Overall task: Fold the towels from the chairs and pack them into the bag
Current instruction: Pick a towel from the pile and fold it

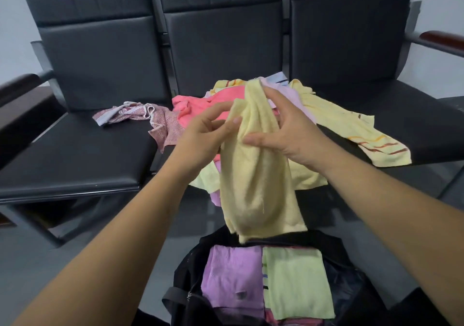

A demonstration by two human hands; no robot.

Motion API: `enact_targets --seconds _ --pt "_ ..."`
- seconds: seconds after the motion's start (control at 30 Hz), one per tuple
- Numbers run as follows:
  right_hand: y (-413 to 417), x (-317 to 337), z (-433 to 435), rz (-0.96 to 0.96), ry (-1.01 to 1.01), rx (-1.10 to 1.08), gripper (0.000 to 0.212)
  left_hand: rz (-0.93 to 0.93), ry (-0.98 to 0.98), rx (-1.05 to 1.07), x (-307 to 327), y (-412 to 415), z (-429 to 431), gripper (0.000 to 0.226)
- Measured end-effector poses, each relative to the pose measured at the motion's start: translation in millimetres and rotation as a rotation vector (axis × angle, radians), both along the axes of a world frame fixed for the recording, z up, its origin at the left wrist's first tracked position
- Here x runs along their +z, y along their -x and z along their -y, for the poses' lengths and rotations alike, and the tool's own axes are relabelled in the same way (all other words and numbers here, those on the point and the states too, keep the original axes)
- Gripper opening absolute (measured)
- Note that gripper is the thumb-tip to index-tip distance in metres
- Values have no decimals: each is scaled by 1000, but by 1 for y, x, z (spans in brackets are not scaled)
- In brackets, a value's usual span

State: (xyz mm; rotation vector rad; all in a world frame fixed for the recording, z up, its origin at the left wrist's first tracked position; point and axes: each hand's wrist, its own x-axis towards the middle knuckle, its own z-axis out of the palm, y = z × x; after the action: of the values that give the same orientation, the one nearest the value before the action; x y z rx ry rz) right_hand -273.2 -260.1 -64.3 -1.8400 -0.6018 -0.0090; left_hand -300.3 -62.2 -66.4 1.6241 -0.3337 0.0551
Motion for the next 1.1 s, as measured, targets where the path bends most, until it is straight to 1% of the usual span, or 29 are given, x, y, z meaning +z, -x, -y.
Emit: enact_targets --seconds 0.07,0.1,0.13,0.17,0.2,0.23,0.27,0.3,0.33,0.37,0.43,0.47,0.5,0.57,0.63,0.67,0.77,0.83,0.87,0.93,1.0,1.03,1.1 --pt "0 -2 -4 -9 -71 -76 83 -16 49 14 -3 -1 2 29" --pt "-2 -3 -5 -47 -156 -103 76 -59 107 21 -4 -3 3 36" --pt "-4 -2 -5 -93 -265 -127 68 -125 157 19 -6 -4 3 49" --pt "-6 0 -4 -142 -393 -146 60 -199 159 2 -7 -5 3 63" --pt "-7 3 -2 -183 -507 -163 52 -263 94 -28 -10 -5 3 71" --pt "-9 5 1 -210 -587 -188 45 -305 -20 -81 -13 -3 3 69" --pt "-12 7 5 -231 -631 -212 41 -326 -129 -144 -17 -2 4 59" --pt "-16 6 10 -261 -655 -226 39 -331 -164 -176 -20 -1 5 48" --pt "-19 6 13 -304 -673 -233 39 -338 -116 -175 -20 0 7 41" --pt "-22 6 17 -364 -688 -228 46 -350 -11 -159 -19 1 9 39" --pt "-25 4 24 -490 -702 -167 78 -365 215 -119 -14 2 14 40" --pt "-25 3 28 -523 -683 -137 88 -373 291 -89 -11 1 15 41" --pt "-26 2 31 -526 -650 -115 87 -386 354 -62 -10 1 17 41" --pt "-28 -2 36 -534 -598 -59 77 -427 465 -16 -7 -1 18 43" --pt "-29 -7 39 -544 -551 89 74 -465 545 7 -3 -1 17 39" --pt "-28 -10 40 -564 -532 154 70 -481 578 8 -1 0 16 37" --pt "-24 -15 42 -628 -472 234 59 -486 660 -57 -1 0 9 36" --pt "-23 -17 42 -600 -433 238 56 -411 598 -137 -4 -4 -2 38" --pt "-25 -17 41 -578 -439 199 53 -356 514 -163 -7 -7 -9 43" --pt "-28 -15 41 -506 -437 77 45 -301 241 -108 -10 -11 -20 53" --pt "-33 -17 43 -447 -407 -7 39 -306 6 -7 -13 -14 -28 44" --pt "-35 -19 45 -426 -387 -45 37 -325 -48 35 -14 -14 -30 38" --pt "-36 -23 45 -394 -329 -134 32 -339 -83 143 -19 -16 -30 31"
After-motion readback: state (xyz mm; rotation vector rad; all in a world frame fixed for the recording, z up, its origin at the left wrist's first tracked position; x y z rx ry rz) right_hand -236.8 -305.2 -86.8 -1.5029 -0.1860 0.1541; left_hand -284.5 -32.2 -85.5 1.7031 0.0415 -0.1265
